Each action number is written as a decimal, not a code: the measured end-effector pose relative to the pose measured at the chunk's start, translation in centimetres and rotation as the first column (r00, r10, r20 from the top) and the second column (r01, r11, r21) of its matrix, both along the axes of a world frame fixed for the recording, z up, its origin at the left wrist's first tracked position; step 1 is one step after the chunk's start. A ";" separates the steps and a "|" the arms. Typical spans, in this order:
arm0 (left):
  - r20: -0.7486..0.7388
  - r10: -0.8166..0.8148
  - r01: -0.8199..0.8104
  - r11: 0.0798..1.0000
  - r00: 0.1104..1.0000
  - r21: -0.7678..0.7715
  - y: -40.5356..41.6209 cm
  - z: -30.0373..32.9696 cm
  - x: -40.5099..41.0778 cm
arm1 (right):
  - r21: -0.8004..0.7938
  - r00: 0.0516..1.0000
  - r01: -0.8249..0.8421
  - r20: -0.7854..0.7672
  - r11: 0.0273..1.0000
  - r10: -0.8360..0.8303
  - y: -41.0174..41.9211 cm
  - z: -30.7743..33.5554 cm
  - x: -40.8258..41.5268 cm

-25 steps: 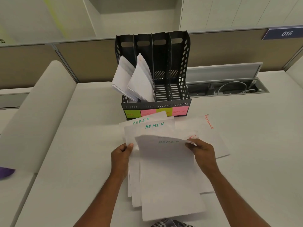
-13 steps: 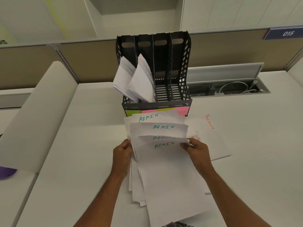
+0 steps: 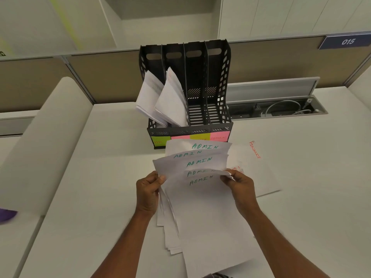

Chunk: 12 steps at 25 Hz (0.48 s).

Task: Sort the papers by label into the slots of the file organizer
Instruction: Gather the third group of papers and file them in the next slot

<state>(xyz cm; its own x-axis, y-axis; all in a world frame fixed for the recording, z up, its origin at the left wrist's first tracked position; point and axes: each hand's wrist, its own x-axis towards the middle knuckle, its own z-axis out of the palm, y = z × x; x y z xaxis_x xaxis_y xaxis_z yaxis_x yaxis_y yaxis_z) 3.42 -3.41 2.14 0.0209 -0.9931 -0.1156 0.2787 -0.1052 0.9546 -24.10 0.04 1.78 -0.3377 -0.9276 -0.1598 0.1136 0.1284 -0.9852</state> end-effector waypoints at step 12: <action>0.417 -0.108 0.090 0.994 0.902 0.061 1.2 -0.6 -1.3 | 0.274 0.989 0.148 -0.056 0.950 -0.138 -1.8 0.1 1.6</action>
